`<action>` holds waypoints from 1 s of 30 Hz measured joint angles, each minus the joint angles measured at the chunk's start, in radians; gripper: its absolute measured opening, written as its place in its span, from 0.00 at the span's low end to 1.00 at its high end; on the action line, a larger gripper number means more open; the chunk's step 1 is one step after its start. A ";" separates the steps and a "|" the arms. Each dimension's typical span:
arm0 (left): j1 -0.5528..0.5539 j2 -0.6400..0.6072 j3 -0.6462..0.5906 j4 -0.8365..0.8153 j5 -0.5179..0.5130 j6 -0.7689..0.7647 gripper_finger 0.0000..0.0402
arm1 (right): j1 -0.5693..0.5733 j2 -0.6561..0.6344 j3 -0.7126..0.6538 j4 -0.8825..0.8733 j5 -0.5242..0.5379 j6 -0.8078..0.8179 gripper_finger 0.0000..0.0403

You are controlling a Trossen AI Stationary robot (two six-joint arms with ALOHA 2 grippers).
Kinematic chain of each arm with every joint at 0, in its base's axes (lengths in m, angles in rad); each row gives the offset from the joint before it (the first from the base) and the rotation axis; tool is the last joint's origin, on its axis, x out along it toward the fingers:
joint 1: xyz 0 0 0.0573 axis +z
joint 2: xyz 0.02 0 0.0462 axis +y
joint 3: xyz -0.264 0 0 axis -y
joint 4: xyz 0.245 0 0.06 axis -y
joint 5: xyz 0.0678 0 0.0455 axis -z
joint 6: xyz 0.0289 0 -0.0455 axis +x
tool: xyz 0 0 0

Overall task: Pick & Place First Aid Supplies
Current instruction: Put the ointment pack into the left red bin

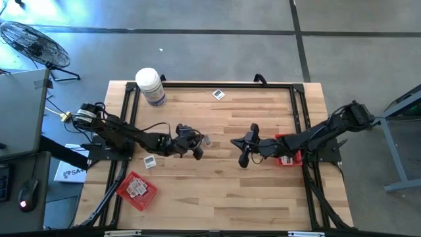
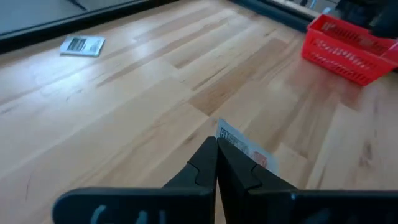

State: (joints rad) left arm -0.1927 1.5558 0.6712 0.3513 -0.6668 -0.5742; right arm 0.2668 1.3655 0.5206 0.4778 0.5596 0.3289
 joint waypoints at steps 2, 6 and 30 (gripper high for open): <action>0.000 0.000 0.000 0.014 0.002 0.020 0.00 | -0.008 0.000 0.000 0.006 0.010 -0.022 0.00; 0.000 0.000 0.000 0.034 0.029 0.074 0.00 | -0.030 0.000 0.000 0.001 -0.021 -0.024 0.00; -0.038 0.062 0.001 0.234 0.103 0.360 0.00 | -0.078 0.242 0.001 0.389 -0.327 -0.151 0.20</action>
State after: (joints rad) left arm -0.2302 1.6182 0.6724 0.5854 -0.5636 -0.2143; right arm 0.1890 1.6073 0.5217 0.8672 0.2325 0.1781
